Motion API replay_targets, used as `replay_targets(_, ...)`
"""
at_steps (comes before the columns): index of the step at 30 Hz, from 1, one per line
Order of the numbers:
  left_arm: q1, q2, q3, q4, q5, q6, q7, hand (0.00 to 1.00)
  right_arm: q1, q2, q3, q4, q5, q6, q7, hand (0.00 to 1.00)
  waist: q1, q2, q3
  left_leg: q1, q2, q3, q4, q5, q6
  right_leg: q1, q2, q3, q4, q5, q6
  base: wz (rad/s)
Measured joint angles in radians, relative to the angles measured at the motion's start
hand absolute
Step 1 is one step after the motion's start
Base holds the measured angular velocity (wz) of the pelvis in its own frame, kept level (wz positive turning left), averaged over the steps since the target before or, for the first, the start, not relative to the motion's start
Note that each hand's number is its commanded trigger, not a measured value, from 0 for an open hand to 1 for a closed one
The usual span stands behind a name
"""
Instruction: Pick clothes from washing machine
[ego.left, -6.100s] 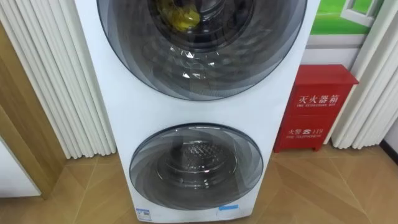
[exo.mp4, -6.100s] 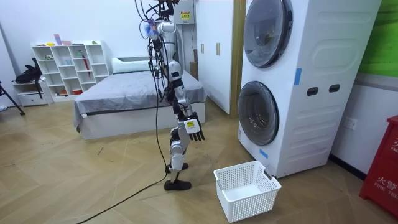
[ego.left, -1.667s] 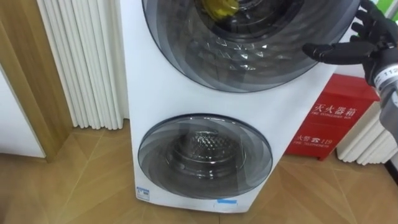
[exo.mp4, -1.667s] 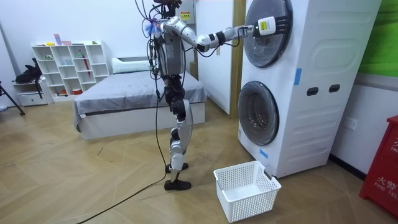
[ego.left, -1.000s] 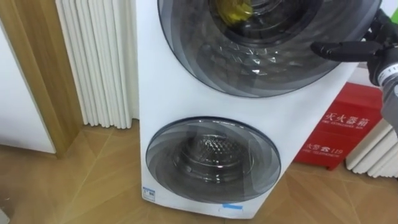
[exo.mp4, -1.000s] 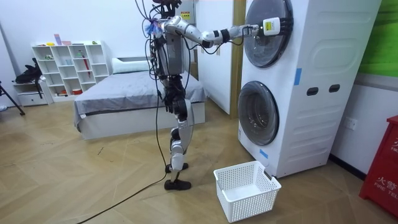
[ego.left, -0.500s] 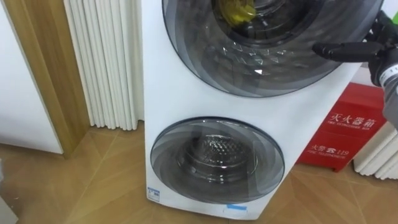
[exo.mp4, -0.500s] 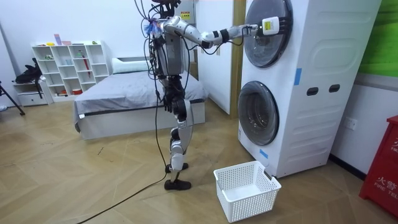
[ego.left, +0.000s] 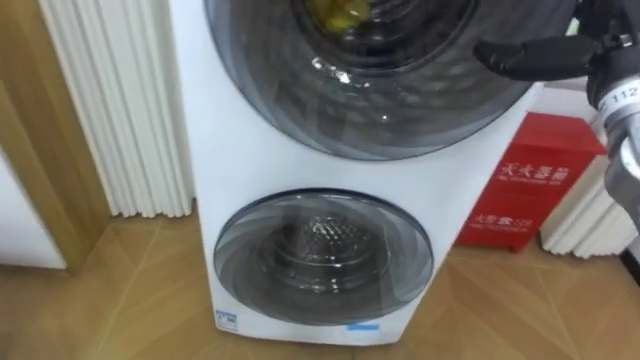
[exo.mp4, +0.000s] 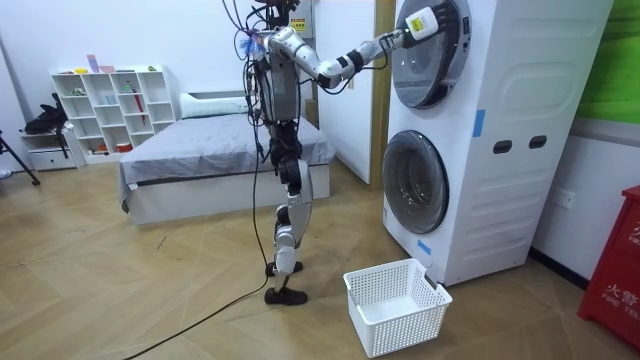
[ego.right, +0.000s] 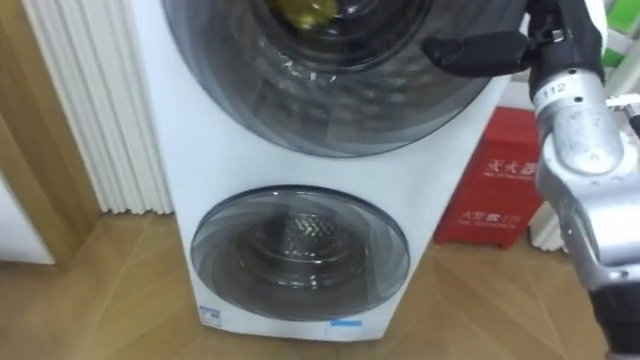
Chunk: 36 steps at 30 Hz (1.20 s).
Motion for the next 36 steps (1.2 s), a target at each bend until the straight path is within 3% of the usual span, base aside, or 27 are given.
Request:
replay_targets(3,-0.006,0.0,-0.015,0.03,0.0,-0.016,0.0,0.0,0.032,0.004,0.0,-0.107,-0.038,0.0,0.009,0.0,-0.018,0.002,0.0013,0.005,0.002,-0.006,0.0,0.0,0.0,0.002,0.003,0.001,0.0,0.0,0.0,-0.1)
replay_targets(9,-0.001,0.0,-0.036,0.037,-0.001,-0.019,-0.001,0.0,0.069,0.004,-0.006,-0.256,-0.065,-0.002,0.011,0.0,-0.021,0.007,0.0039,0.021,0.009,-0.007,-0.009,0.0,0.0,0.008,0.005,-0.001,0.0,0.0,0.0,-0.06)
replay_targets(13,0.003,-0.002,-0.049,0.037,-0.009,-0.039,0.004,0.0,0.119,0.008,-0.018,-0.289,-0.055,-0.04,0.011,0.0,-0.022,0.004,0.0051,0.038,0.012,-0.009,-0.02,0.002,-0.004,0.017,0.013,-0.002,0.001,0.0,0.0,-0.02)
replay_targets(17,0.004,-0.003,-0.051,0.036,-0.036,-0.04,0.013,0.0,0.15,0.01,-0.032,-0.325,-0.05,-0.048,0.031,0.0,-0.022,0.002,0.0049,0.039,0.013,-0.008,-0.02,0.002,-0.004,0.017,0.013,-0.002,0.001,0.0,0.0,-0.04)
replay_targets(24,0.012,-0.003,-0.05,0.034,-0.038,-0.043,0.039,0.0,0.244,0.098,-0.08,-0.389,-0.047,-0.114,0.093,0.0,-0.021,0.009,0.0075,0.069,0.025,-0.005,-0.02,0.003,-0.005,0.036,0.015,-0.002,0.019,0.0,0.0,-0.04)
replay_targets(27,0.011,-0.003,-0.05,0.036,-0.037,-0.061,0.039,0.0,0.282,0.12,-0.087,-0.397,0.031,-0.173,0.098,0.0,-0.021,0.01,0.0067,0.076,0.028,-0.001,-0.019,0.004,-0.008,0.042,0.017,-0.001,0.023,0.0,-0.001,-0.03)
replay_targets(29,0.013,-0.002,-0.063,0.035,-0.037,-0.058,0.04,0.0,0.301,0.14,-0.086,-0.399,0.043,-0.198,0.111,0.0,-0.021,0.018,0.0081,0.088,0.036,-0.037,-0.02,0.013,-0.023,0.026,0.018,-0.013,0.075,0.0,-0.001,-0.06)
replay_targets(30,0.011,-0.001,-0.081,0.034,-0.036,-0.057,0.04,0.0,0.312,0.168,-0.085,-0.401,0.048,-0.203,0.128,0.0,-0.03,0.04,0.0067,0.107,0.054,-0.094,-0.02,0.016,-0.026,-0.014,0.039,-0.025,0.13,-0.029,-0.012,-0.28)
replay_targets(31,0.015,0.005,-0.081,0.033,-0.031,-0.058,0.041,0.0,0.33,0.201,-0.079,-0.425,0.067,-0.211,0.143,0.0,-0.03,0.044,0.0002,0.101,0.071,-0.137,-0.014,0.013,-0.031,-0.041,0.072,0.032,0.006,-0.029,-0.05,-0.45)
replay_targets(32,0.02,0.007,-0.076,0.033,-0.031,-0.058,0.041,0.0,0.329,0.216,-0.067,-0.444,0.076,-0.213,0.152,0.0,-0.021,0.04,-0.0007,0.084,0.071,-0.126,-0.006,0.007,-0.049,-0.048,0.077,0.045,-0.067,0.021,-0.059,-0.6)
replay_targets(33,0.022,0.005,-0.068,0.043,-0.032,-0.056,0.04,0.0,0.331,0.235,-0.035,-0.468,0.106,-0.225,0.17,0.0,-0.027,0.037,0.005,0.082,0.082,-0.102,0.016,-0.035,-0.114,-0.078,0.069,0.025,-0.05,0.097,-0.089,-0.3)
replay_targets(34,0.023,-0.001,-0.083,0.052,-0.032,-0.054,0.04,0.0,0.364,0.259,-0.013,-0.473,0.146,-0.262,0.183,0.0,-0.037,0.043,0.0,0.086,0.105,-0.042,0.006,-0.045,-0.138,-0.069,0.075,0.014,-0.038,0.094,-0.09,-0.04)
replay_targets(35,0.022,-0.002,-0.095,0.049,-0.032,-0.055,0.04,0.0,0.374,0.274,-0.009,-0.473,0.17,-0.275,0.187,0.0,-0.039,0.043,0.0035,0.081,0.114,-0.01,-0.013,-0.038,-0.139,-0.064,0.075,0.009,-0.035,0.094,-0.09,0.23)
replay_targets(36,0.018,-0.006,-0.123,0.043,-0.032,-0.053,0.04,0.0,0.381,0.296,-0.007,-0.47,0.227,-0.284,0.189,0.0,-0.037,0.052,0.0042,0.054,0.122,0.027,-0.044,-0.01,-0.125,-0.056,0.074,0.002,-0.032,0.092,-0.087,0.06)
